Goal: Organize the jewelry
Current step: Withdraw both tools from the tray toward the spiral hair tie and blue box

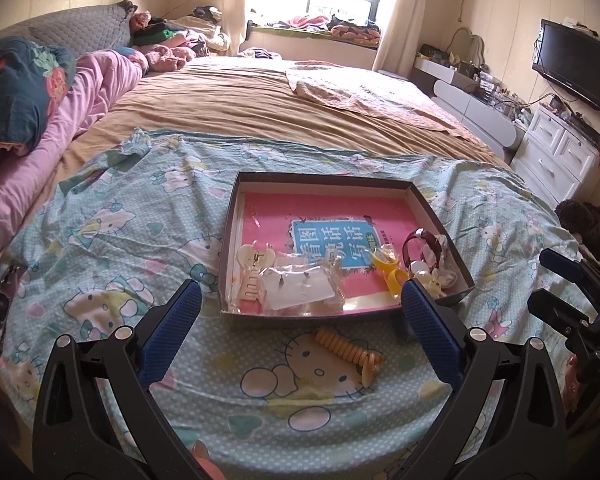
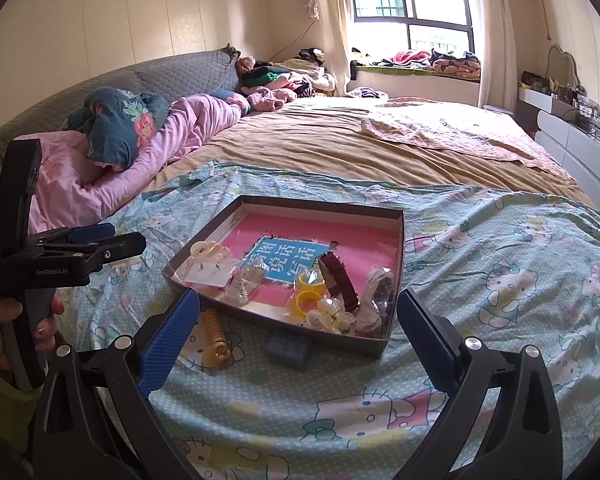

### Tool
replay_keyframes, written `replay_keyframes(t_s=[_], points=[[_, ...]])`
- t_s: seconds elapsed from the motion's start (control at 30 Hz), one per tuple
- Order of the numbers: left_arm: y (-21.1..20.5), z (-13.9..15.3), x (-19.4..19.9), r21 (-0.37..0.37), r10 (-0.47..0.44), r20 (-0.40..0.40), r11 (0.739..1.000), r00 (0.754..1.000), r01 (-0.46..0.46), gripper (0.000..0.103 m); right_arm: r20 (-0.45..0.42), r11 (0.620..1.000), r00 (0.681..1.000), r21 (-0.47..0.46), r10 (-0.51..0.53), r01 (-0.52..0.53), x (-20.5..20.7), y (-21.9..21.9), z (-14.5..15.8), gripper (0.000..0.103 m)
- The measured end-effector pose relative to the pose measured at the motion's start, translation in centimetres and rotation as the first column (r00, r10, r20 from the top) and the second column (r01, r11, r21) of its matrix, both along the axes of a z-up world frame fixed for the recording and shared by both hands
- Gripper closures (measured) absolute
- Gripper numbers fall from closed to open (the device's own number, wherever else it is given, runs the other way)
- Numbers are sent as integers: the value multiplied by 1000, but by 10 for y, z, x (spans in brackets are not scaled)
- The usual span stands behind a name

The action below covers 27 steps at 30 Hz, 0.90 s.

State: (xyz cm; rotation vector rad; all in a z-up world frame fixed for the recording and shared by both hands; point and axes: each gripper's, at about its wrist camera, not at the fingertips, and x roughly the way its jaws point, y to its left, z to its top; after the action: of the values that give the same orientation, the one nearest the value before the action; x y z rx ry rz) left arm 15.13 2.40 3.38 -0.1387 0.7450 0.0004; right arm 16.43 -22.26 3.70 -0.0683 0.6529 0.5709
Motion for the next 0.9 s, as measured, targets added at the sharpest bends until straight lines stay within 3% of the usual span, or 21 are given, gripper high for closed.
replay_keyframes(t_s=[0.9], points=[[-26,-33,-16,22,-46,-101,999,994,48,10,-72,999,997,-44,22,-26,-17,-6,-31,5]])
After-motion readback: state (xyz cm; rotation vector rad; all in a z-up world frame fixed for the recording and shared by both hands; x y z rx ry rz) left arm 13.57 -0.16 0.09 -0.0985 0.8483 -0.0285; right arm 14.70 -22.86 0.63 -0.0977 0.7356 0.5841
